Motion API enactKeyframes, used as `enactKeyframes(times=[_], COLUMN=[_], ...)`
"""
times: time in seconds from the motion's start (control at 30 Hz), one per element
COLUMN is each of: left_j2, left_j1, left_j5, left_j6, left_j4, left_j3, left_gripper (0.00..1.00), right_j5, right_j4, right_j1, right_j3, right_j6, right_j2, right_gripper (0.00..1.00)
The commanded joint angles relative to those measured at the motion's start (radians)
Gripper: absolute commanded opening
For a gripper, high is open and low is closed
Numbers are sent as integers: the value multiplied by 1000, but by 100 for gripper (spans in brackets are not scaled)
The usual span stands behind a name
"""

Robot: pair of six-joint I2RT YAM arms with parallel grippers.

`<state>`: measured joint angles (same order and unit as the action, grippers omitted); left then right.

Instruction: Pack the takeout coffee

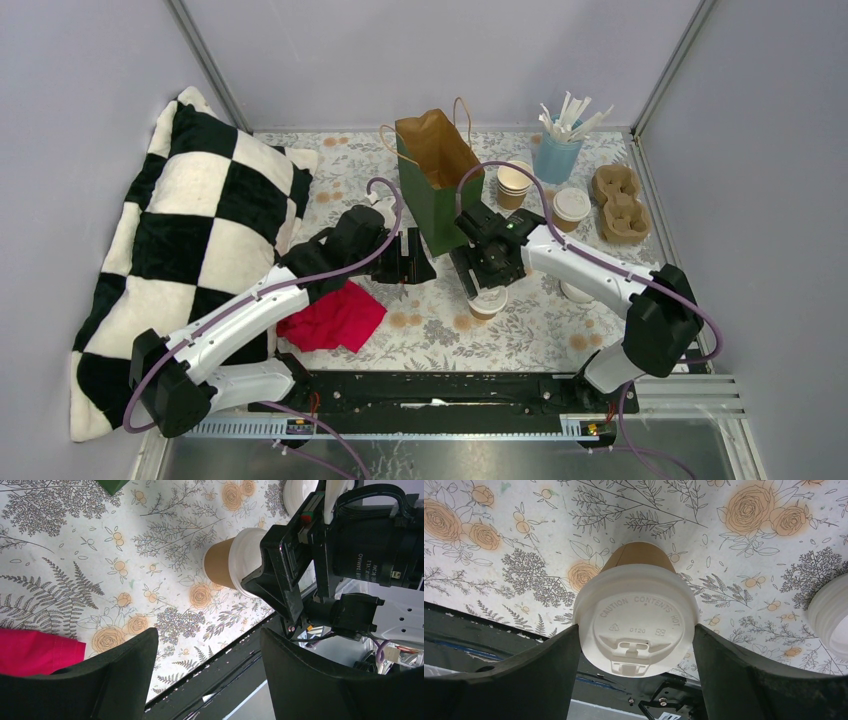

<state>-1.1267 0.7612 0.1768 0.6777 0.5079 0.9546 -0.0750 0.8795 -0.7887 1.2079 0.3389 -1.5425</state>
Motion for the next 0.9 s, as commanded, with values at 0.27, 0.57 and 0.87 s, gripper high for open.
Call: enactKeyframes(times=[0.27, 0.57, 0.87], left_j2=[24, 27, 25], left_j1=[-7, -8, -11], left_j5=[9, 10, 8], left_j6=[-6, -1, -7], left_j4=[-14, -16, -12], left_j3=[-15, -19, -2], left_gripper=[78, 78, 78], right_j5=[-78, -63, -124], right_j4=[-9, -20, -13], right_j1=[-6, -7, 49], right_j3=[-166, -183, -125], right_j6=[54, 63, 71], right_j2=[-42, -50, 35], right_gripper=[81, 80, 80])
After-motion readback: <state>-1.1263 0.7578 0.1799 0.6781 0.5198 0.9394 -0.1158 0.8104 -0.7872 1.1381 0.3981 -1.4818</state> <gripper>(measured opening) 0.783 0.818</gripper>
